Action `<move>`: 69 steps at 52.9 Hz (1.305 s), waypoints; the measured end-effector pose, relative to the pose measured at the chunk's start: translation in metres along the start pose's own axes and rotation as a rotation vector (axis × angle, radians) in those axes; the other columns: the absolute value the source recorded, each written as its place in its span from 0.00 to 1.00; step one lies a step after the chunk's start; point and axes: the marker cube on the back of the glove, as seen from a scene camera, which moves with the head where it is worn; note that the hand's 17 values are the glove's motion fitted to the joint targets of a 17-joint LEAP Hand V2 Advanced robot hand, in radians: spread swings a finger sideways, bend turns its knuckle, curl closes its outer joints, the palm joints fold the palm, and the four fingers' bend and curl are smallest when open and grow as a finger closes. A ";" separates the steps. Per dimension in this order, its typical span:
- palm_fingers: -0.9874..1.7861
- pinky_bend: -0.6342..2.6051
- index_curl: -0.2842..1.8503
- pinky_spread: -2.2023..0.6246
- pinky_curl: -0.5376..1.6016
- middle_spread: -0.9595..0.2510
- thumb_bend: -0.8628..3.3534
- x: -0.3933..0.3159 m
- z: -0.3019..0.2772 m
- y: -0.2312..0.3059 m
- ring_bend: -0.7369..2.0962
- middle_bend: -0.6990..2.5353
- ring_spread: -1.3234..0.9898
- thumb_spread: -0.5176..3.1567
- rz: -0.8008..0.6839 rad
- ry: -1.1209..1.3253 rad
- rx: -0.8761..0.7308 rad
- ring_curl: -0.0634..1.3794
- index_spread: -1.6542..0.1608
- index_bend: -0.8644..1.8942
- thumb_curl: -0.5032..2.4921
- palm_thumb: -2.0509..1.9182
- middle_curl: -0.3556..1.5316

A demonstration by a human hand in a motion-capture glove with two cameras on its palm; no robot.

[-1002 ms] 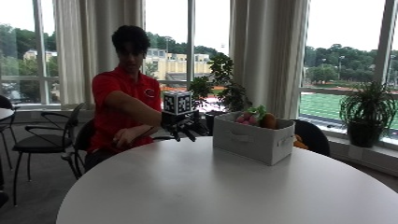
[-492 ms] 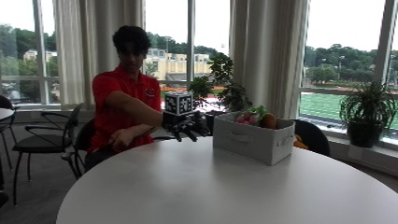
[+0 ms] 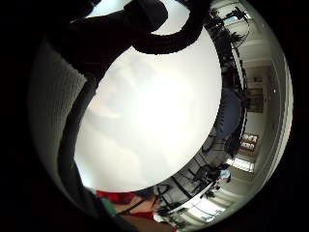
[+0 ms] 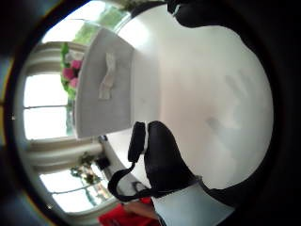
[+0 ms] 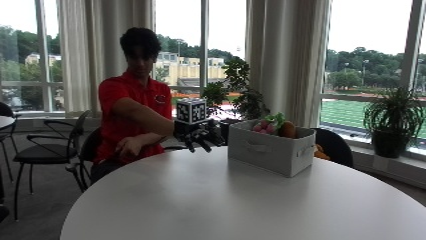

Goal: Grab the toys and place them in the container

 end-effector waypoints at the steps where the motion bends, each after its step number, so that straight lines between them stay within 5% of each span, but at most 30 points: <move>1: 0.35 0.45 0.34 0.81 0.41 0.67 0.20 -0.001 0.001 0.001 0.48 0.27 0.50 0.46 0.001 0.000 -0.001 0.23 0.67 0.38 0.27 0.51 0.35; 69: 0.36 0.45 0.34 0.81 0.41 0.67 0.20 0.020 -0.016 0.002 0.48 0.27 0.50 0.46 0.038 0.000 -0.007 0.23 0.67 0.39 0.27 0.51 0.35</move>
